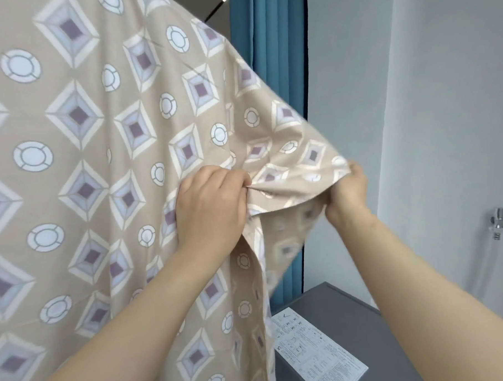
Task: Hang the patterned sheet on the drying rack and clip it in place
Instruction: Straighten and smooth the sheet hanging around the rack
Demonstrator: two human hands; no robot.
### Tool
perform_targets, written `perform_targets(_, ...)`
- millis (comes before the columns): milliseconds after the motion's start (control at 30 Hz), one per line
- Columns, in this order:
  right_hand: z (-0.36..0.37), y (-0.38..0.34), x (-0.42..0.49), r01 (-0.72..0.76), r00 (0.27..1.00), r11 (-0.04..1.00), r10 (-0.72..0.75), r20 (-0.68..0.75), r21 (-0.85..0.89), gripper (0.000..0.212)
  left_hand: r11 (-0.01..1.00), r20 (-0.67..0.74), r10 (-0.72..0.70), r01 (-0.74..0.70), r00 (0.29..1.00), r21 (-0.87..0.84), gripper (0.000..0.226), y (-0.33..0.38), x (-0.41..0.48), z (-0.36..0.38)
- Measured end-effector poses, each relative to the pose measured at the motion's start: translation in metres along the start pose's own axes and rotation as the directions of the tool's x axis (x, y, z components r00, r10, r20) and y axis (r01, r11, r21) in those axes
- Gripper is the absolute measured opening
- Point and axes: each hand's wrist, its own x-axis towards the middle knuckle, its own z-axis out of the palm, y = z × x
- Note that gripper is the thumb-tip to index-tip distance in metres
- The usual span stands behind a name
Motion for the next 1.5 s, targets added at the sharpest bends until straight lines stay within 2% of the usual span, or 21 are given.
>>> perform_targets(67, -0.009, -0.037, 0.023, 0.174, 0.983, 0.947, -0.184, 0.009, 0.272, 0.018, 0.999, 0.027, -0.038, 0.038, 0.999, -0.025, 0.014, 0.004, 0.009, -0.001)
perform_targets(167, -0.024, -0.056, 0.036, 0.239, 0.919, 0.912, -0.323, 0.224, 0.333, 0.026, 0.986, 0.042, -0.120, 0.124, 0.992, -0.111, 0.015, 0.018, 0.026, -0.001)
perform_targets(233, -0.033, -0.054, 0.014, 0.199, 0.920, 0.979, -0.174, 0.352, -0.038, 0.042, 0.971, 0.095, -0.150, 0.165, 0.984, -0.176, 0.019, 0.030, 0.032, 0.003)
perform_targets(267, -0.041, -0.045, 0.006, 0.188, 0.934, 0.931, -0.071, 0.349, -0.313, 0.038, 0.965, 0.139, -0.150, 0.175, 0.979, -0.193, 0.024, 0.033, 0.031, 0.007)
perform_targets(333, -0.059, -0.027, -0.021, 0.186, 0.906, 0.688, 0.156, 0.393, -0.701, 0.023, 0.970, 0.209, -0.134, 0.171, 0.969, -0.172, 0.036, 0.037, 0.024, 0.018)
perform_targets(367, -0.067, -0.017, -0.032, 0.205, 0.855, 0.593, 0.279, 0.437, -0.779, 0.022, 0.976, 0.229, -0.119, 0.156, 0.966, -0.151, 0.040, 0.037, 0.019, 0.023)
perform_targets(400, -0.068, -0.018, -0.039, 0.209, 0.830, 0.632, 0.289, 0.477, -0.747, 0.022, 0.983, 0.237, -0.104, 0.136, 0.966, -0.123, 0.043, 0.037, 0.015, 0.027)
perform_targets(433, -0.065, -0.026, -0.039, 0.191, 0.869, 0.743, 0.175, 0.462, -0.641, 0.028, 0.988, 0.229, -0.096, 0.120, 0.969, -0.093, 0.045, 0.036, 0.012, 0.030)
perform_targets(500, -0.057, -0.053, -0.019, 0.211, 0.968, 0.898, -0.138, 0.208, -0.386, 0.032, 0.992, 0.220, -0.091, 0.108, 0.971, -0.065, 0.050, 0.035, 0.010, 0.034)
perform_targets(600, -0.038, -0.096, -0.011, 0.402, 0.911, 0.907, -0.382, 0.156, -0.123, 0.013, 0.986, 0.296, -0.094, 0.131, 0.950, -0.107, 0.066, 0.046, 0.018, 0.033)
perform_targets(700, -0.040, -0.079, -0.034, 0.322, 0.917, 0.744, -0.092, 0.389, -0.585, 0.012, 0.975, 0.387, -0.138, 0.193, 0.912, -0.108, 0.074, 0.064, 0.025, 0.032)
perform_targets(733, -0.045, -0.070, -0.036, 0.262, 0.934, 0.675, 0.001, 0.357, -0.689, 0.017, 0.973, 0.433, -0.149, 0.211, 0.889, -0.098, 0.073, 0.066, 0.026, 0.034)
perform_targets(767, -0.049, -0.069, -0.036, 0.228, 0.950, 0.680, 0.003, 0.313, -0.697, 0.020, 0.975, 0.473, -0.146, 0.207, 0.869, -0.080, 0.073, 0.070, 0.030, 0.034)
perform_targets(867, -0.052, -0.106, -0.029, 0.189, 0.982, 0.909, -0.169, 0.087, -0.372, 0.020, 0.994, 0.499, -0.078, 0.105, 0.863, -0.026, 0.074, 0.077, 0.035, 0.036)
perform_targets(967, -0.052, -0.130, -0.017, 0.419, 0.874, 0.755, -0.487, -0.002, -0.504, 0.021, 0.964, 0.250, -0.115, 0.169, 0.961, -0.206, 0.068, 0.090, 0.041, 0.033)
perform_targets(1000, -0.055, -0.124, -0.019, 0.431, 0.841, 0.682, -0.540, -0.011, -0.591, 0.023, 0.926, 0.284, -0.149, 0.234, 0.947, -0.297, 0.068, 0.097, 0.044, 0.029)
perform_targets(1100, -0.077, -0.087, -0.025, 0.347, 0.903, 0.735, -0.430, -0.005, -0.582, 0.035, 0.739, 0.412, -0.180, 0.399, 0.893, -0.543, 0.060, 0.110, 0.053, 0.025)
perform_targets(1200, -0.090, -0.071, -0.035, 0.328, 0.941, 0.778, -0.321, 0.111, -0.536, 0.037, 0.561, 0.407, -0.211, 0.452, 0.888, -0.694, 0.058, 0.110, 0.064, 0.032)
perform_targets(1333, -0.078, -0.086, -0.043, 0.248, 0.897, 0.935, -0.123, 0.425, -0.253, 0.032, 0.585, 0.393, -0.141, 0.396, 0.909, -0.708, 0.056, 0.113, 0.077, 0.038)
perform_targets(1433, -0.062, -0.106, -0.043, 0.381, 0.830, 0.843, -0.129, 0.543, -0.381, 0.061, 0.614, 0.412, -0.092, 0.377, 0.907, -0.694, 0.049, 0.115, 0.088, 0.040)
perform_targets(1500, -0.048, -0.114, -0.044, 0.456, 0.830, 0.758, -0.172, 0.531, -0.467, 0.052, 0.611, 0.397, -0.074, 0.356, 0.915, -0.707, 0.045, 0.114, 0.094, 0.039)
